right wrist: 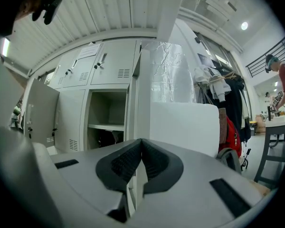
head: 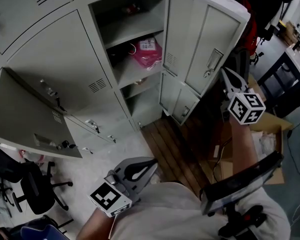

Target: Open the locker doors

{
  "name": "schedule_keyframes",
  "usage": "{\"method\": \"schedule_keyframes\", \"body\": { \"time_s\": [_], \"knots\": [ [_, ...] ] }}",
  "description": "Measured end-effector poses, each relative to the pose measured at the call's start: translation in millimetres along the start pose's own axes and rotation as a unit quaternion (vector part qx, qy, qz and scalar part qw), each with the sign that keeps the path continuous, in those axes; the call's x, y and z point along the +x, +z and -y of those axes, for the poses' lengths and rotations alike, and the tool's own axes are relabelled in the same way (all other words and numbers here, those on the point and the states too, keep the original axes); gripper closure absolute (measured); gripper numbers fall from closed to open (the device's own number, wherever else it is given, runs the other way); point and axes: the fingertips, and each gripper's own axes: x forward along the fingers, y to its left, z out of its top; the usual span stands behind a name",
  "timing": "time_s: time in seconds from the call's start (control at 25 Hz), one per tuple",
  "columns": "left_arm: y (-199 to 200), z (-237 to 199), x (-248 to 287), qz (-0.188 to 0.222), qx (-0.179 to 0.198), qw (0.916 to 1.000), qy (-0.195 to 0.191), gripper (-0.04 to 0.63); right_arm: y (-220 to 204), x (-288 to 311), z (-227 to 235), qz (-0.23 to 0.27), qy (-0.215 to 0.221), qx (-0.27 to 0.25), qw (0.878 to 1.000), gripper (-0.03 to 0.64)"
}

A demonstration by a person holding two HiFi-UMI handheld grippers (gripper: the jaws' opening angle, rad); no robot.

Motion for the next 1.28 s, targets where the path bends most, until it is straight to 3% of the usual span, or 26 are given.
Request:
{"method": "schedule_keyframes", "body": {
  "time_s": [0.48,0.84,1.04,1.28],
  "knots": [
    [-3.8,-0.2,-17.7,-0.001,-0.005,0.9999,0.015,0.584,-0.3,-1.0,3.7,-0.008,-0.034,-0.016,0.999,0.600],
    [-5.9,2.7,-45.9,0.009,-0.008,0.9997,0.019,0.584,-0.1,-23.7,4.4,-0.010,-0.083,-0.010,0.996,0.600],
    [-10.2,14.0,-80.4,0.005,-0.004,1.0000,0.006,0.584,-11.6,-46.7,-48.7,-0.033,-0.065,-0.010,0.997,0.600],
    [-19.4,29.2,-130.8,-0.001,0.001,1.0000,0.000,0.584,-28.4,-76.2,-152.5,-0.060,-0.003,-0.001,0.998,0.600]
  ]
}}
